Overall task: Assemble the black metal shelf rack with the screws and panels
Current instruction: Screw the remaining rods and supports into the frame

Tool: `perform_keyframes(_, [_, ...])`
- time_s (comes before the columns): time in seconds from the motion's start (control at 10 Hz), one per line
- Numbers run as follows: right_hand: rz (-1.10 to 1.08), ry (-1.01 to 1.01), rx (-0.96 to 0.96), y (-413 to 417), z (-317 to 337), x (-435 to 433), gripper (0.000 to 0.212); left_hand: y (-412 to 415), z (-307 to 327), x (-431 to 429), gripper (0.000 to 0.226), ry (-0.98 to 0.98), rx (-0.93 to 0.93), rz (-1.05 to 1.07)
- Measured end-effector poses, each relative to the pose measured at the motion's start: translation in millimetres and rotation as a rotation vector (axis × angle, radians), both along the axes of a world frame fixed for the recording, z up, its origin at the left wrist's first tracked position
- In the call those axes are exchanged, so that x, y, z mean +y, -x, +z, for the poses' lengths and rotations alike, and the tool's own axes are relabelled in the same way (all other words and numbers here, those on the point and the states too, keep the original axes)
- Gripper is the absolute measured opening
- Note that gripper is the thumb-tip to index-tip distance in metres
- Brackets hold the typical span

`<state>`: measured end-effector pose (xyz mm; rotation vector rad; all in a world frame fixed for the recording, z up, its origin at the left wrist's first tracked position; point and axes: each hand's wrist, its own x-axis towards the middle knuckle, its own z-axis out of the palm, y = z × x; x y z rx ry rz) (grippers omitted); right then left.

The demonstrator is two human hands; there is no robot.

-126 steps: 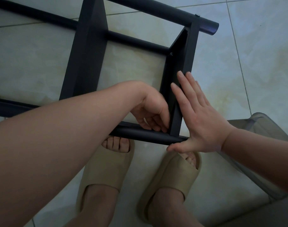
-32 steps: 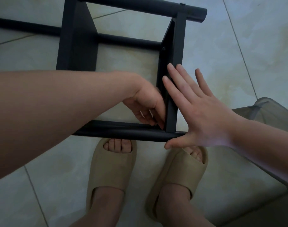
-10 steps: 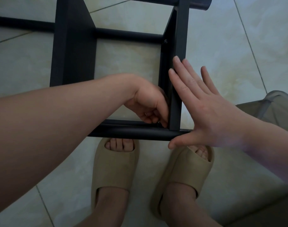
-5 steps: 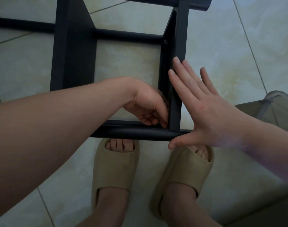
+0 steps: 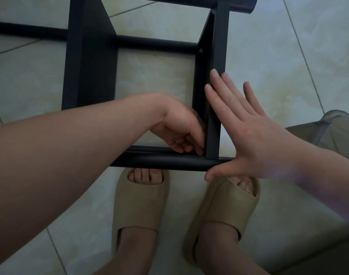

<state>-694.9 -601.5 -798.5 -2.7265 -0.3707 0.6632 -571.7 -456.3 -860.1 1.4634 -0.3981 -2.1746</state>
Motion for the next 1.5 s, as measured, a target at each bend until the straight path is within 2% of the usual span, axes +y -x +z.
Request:
perform_keyframes(0.2, [0.000,-0.001,0.004,-0.3,0.7,0.3,0.142,0.1,1.1,-1.0,0.022,-0.002,0.001,0.007])
perform_keyframes(0.6, [0.001,0.000,0.007,0.2,1.2,0.4,0.142,-2.3,1.3,2.9,0.009,-0.046,0.007,-0.025])
perform_keyframes(0.8, [-0.002,-0.009,0.006,0.3,0.2,0.1,0.142,-0.2,0.9,-1.6,0.020,-0.020,-0.006,0.004])
perform_keyframes(1.3, [-0.002,-0.024,0.002,0.5,-1.3,-0.7,0.141,-1.5,-0.6,4.9,0.012,-0.033,0.046,0.016])
perform_keyframes(1.5, [-0.005,-0.027,0.008,0.3,-1.1,-0.1,0.142,3.2,-1.9,0.9,0.020,-0.011,0.036,0.020])
